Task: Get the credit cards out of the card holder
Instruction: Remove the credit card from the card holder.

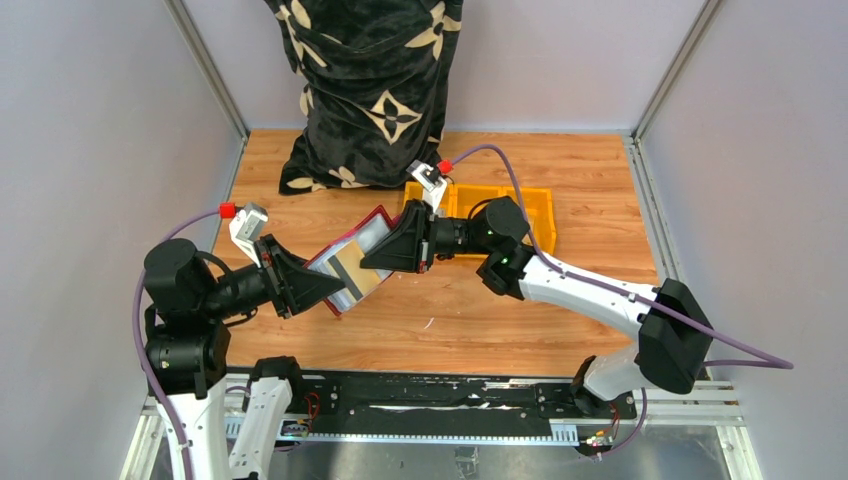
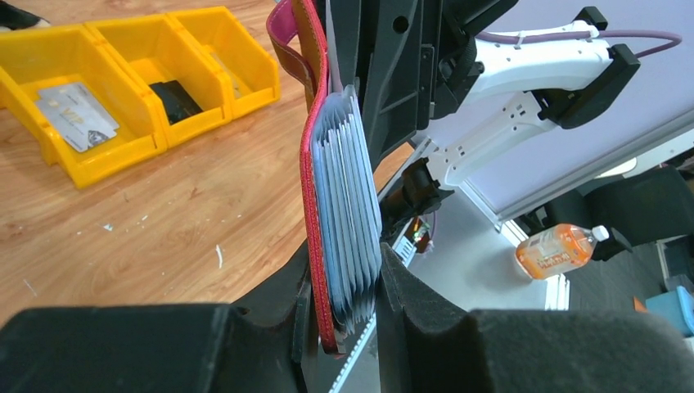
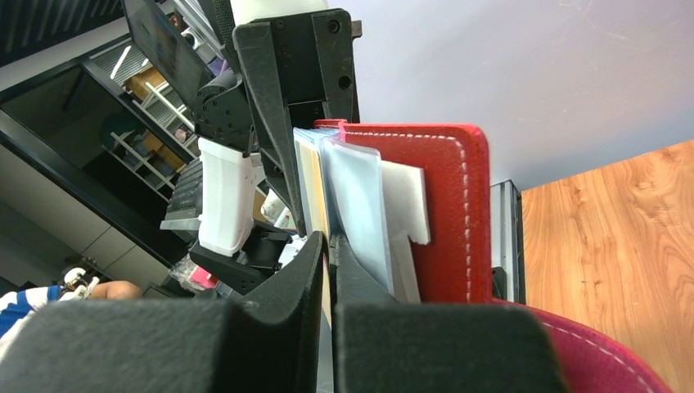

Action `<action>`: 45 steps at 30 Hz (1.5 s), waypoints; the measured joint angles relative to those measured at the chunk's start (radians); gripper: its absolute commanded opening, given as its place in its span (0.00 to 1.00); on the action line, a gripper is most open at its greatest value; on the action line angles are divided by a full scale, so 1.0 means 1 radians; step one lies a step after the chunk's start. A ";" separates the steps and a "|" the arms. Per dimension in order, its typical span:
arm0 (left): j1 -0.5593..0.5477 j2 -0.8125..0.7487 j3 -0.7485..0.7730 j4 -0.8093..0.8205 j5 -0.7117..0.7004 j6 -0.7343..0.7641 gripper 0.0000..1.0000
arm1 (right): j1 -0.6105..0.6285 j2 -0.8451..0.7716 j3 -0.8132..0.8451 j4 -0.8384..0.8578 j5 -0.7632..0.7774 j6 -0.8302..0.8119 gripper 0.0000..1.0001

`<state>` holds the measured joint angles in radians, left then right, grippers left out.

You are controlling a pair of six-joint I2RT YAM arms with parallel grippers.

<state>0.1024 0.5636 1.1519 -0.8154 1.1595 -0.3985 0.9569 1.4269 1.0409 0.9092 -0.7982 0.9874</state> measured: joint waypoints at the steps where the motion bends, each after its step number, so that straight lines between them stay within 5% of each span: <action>1: 0.000 0.000 0.000 -0.002 0.000 0.002 0.20 | 0.000 0.000 0.000 -0.001 -0.001 -0.005 0.00; 4: 0.000 0.000 0.000 -0.004 0.000 0.003 0.45 | 0.000 0.000 0.000 0.003 -0.003 -0.008 0.00; 6: 0.000 0.002 0.002 0.006 -0.001 0.005 0.53 | 0.010 0.002 0.000 0.026 -0.005 0.008 0.00; 19: -0.001 0.010 0.014 0.029 0.066 -0.006 0.60 | 0.065 -0.006 -0.076 0.221 0.195 0.059 0.00; 24: -0.001 0.006 0.015 0.030 0.071 -0.006 0.54 | 0.066 -0.027 -0.114 0.224 0.265 0.045 0.00; 34: -0.001 0.008 0.019 0.051 0.078 -0.017 0.24 | 0.076 -0.049 -0.161 0.278 0.306 0.049 0.00; 40: -0.001 -0.010 -0.026 0.156 0.100 -0.116 0.17 | 0.076 -0.055 -0.185 0.327 0.304 0.084 0.23; 45: -0.001 -0.025 -0.041 0.225 0.099 -0.176 0.16 | 0.075 -0.045 -0.188 0.388 0.272 0.127 0.23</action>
<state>0.1013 0.5385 1.1110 -0.5903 1.2583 -0.5747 1.0321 1.3823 0.8528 1.2976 -0.5266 1.1145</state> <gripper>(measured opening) 0.282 0.236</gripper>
